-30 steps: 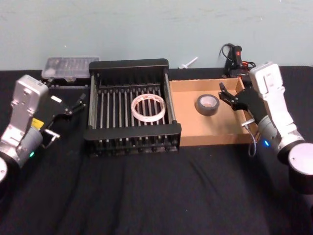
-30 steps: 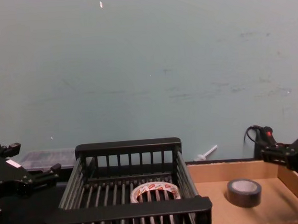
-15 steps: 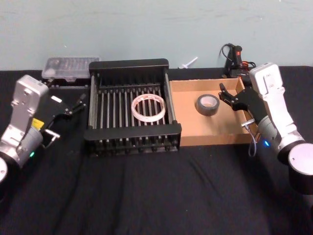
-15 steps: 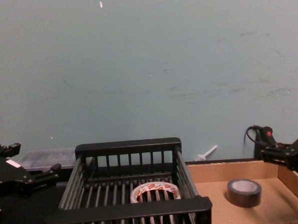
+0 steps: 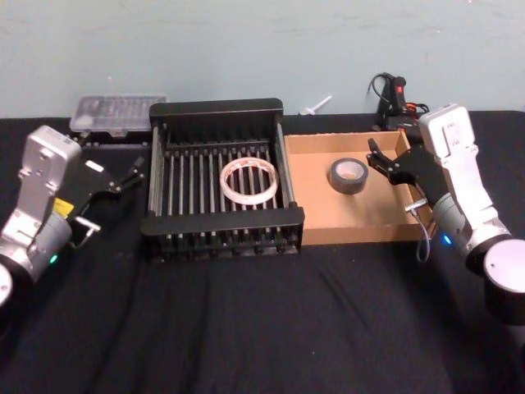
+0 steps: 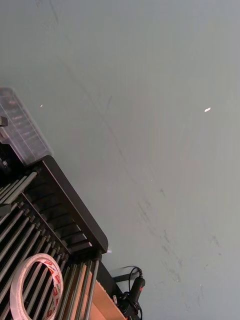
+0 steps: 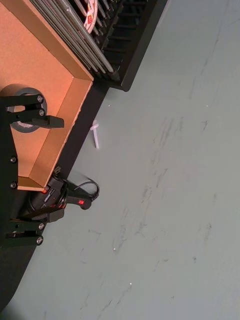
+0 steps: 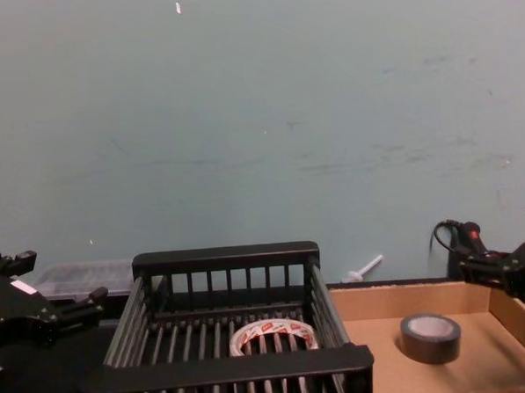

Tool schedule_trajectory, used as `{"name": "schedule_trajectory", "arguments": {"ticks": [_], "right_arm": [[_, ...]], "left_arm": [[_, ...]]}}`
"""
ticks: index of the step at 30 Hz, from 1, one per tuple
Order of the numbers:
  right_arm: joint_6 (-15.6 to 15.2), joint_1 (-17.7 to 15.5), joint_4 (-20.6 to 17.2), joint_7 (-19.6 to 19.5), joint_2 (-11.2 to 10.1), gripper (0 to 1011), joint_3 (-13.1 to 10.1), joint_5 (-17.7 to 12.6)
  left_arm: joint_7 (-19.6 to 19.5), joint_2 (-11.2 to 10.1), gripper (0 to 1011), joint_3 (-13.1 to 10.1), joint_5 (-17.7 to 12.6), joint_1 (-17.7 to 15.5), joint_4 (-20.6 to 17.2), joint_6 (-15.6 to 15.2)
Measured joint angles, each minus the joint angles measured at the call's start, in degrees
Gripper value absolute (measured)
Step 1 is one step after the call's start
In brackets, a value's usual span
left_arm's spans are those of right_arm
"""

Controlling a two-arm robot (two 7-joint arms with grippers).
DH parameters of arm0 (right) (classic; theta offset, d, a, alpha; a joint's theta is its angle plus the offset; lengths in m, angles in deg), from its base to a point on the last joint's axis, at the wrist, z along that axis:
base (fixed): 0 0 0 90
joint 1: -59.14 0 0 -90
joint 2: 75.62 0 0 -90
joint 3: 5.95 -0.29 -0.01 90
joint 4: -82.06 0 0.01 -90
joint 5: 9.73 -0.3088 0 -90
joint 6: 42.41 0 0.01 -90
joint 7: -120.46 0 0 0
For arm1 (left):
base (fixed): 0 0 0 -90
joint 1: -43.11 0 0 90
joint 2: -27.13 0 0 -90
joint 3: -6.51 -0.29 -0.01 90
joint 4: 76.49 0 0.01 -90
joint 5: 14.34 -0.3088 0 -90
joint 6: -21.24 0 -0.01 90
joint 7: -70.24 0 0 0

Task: Pick up the white tape and place it into the black box , Pick up the silver tape and place it into the brown box.

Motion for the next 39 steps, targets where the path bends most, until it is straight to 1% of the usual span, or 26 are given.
{"name": "schedule_trajectory", "arguments": {"ticks": [39], "right_arm": [[-0.02,0.01,0.0,0.05,0.0,1002,0.0,-0.09]], "left_arm": [[0.0,0.0,1001,0.0,0.0,0.0,0.0,0.0]]}}
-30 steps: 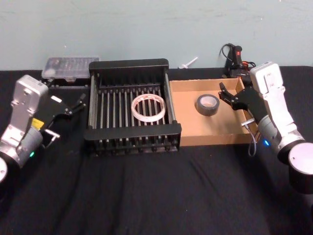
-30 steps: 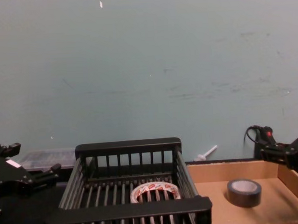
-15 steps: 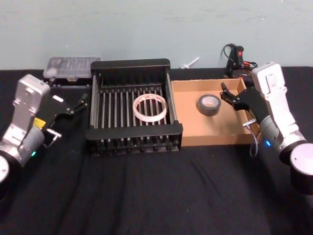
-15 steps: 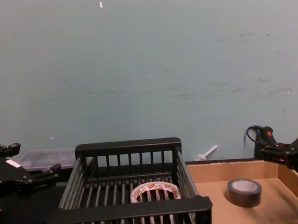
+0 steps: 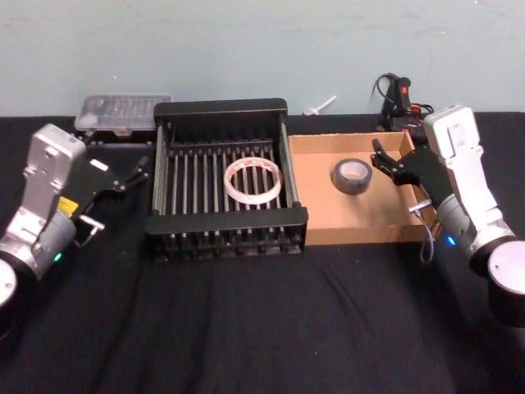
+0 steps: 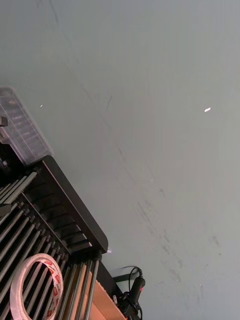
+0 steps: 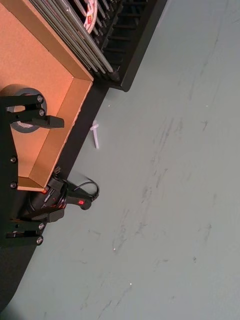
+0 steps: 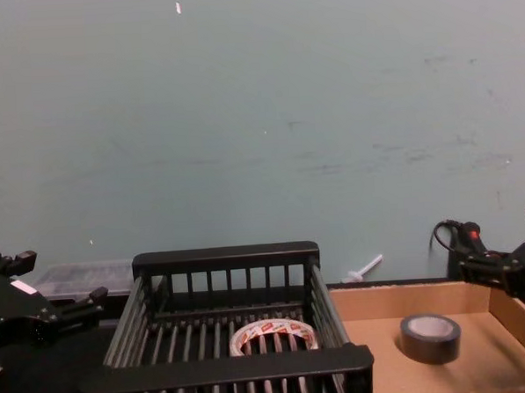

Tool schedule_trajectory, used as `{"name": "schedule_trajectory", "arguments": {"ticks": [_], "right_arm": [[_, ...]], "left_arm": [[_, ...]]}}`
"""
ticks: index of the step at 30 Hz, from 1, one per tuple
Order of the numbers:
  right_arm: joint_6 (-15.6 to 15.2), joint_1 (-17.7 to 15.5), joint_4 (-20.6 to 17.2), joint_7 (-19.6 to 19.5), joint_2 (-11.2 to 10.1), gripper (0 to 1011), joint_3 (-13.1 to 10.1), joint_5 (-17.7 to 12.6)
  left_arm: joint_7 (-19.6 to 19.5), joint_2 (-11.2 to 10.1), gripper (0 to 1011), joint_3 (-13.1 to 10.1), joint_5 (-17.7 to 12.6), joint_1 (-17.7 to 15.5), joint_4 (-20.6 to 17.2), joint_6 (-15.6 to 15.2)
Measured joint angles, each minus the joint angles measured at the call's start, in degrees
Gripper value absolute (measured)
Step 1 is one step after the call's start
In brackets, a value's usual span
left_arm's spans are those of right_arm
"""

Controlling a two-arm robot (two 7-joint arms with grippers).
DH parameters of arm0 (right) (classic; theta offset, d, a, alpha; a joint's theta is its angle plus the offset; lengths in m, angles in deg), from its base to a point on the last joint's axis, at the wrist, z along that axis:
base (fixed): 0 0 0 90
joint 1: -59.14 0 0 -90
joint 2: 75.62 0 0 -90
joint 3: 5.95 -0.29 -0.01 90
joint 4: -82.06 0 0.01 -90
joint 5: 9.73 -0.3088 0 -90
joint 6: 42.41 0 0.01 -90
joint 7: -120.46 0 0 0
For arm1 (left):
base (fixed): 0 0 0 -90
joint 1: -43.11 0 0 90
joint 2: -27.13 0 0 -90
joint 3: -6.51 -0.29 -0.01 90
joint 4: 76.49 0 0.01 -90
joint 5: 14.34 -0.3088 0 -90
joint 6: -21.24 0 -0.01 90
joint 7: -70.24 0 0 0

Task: Pick up the white tape and place it into the black box , Pick up the silver tape and place it into the brown box.

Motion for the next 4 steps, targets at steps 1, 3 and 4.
{"name": "schedule_trajectory", "arguments": {"ticks": [1,3,4], "right_arm": [[0.0,0.0,0.0,0.0,0.0,1002,0.0,0.0],[0.0,0.0,0.0,0.0,0.0,1002,0.0,0.0],[0.0,0.0,0.0,0.0,0.01,1002,0.0,0.0]], "left_arm": [[0.0,0.0,1001,0.0,0.0,0.0,0.0,0.0],[0.0,0.0,1001,0.0,0.0,0.0,0.0,0.0],[0.0,0.0,1001,0.0,0.0,0.0,0.0,0.0]]}}
